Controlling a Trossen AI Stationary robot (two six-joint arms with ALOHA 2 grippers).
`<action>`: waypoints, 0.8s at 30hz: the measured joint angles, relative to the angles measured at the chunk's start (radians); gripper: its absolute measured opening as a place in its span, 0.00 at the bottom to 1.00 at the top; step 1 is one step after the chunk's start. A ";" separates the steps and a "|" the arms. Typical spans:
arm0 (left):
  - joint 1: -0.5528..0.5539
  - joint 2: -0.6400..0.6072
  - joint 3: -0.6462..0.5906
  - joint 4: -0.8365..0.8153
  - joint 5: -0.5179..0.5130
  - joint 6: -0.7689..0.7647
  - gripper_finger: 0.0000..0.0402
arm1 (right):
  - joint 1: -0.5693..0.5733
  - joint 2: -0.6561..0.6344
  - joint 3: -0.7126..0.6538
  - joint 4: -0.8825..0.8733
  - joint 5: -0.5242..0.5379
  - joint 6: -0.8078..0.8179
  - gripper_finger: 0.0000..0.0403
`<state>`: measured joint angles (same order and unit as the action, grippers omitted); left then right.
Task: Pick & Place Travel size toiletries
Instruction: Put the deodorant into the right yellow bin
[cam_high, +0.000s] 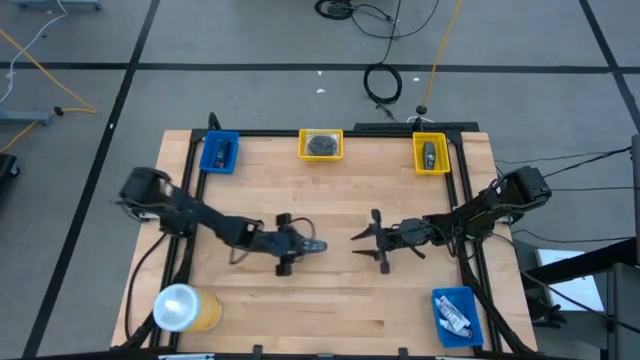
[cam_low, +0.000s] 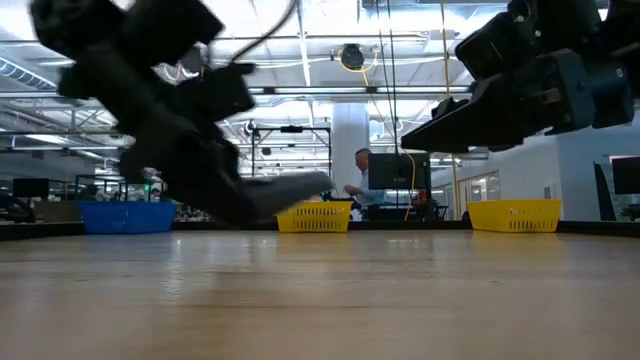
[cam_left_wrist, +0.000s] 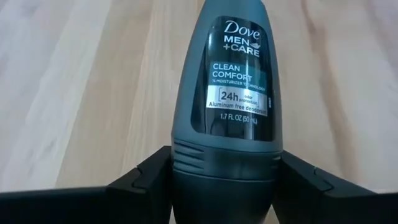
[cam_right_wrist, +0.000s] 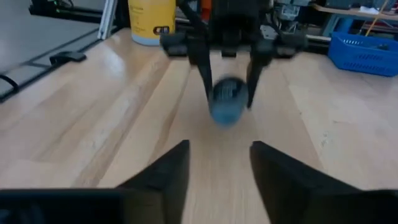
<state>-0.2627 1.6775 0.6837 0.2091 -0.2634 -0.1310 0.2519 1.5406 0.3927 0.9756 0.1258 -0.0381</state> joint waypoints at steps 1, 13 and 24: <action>0.008 0.038 0.031 0.004 0.000 0.016 0.51 | 0.002 0.000 0.003 -0.004 0.001 0.000 0.44; 0.099 0.287 0.334 0.001 0.024 0.081 0.54 | 0.011 0.028 0.007 -0.075 0.093 -0.068 0.72; 0.111 0.313 0.407 -0.001 0.102 0.096 0.49 | 0.011 0.202 0.040 0.032 0.110 -0.166 0.68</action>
<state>-0.1518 1.9904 1.0908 0.2086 -0.1618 -0.0347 0.2634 1.7426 0.4332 1.0072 0.2355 -0.2042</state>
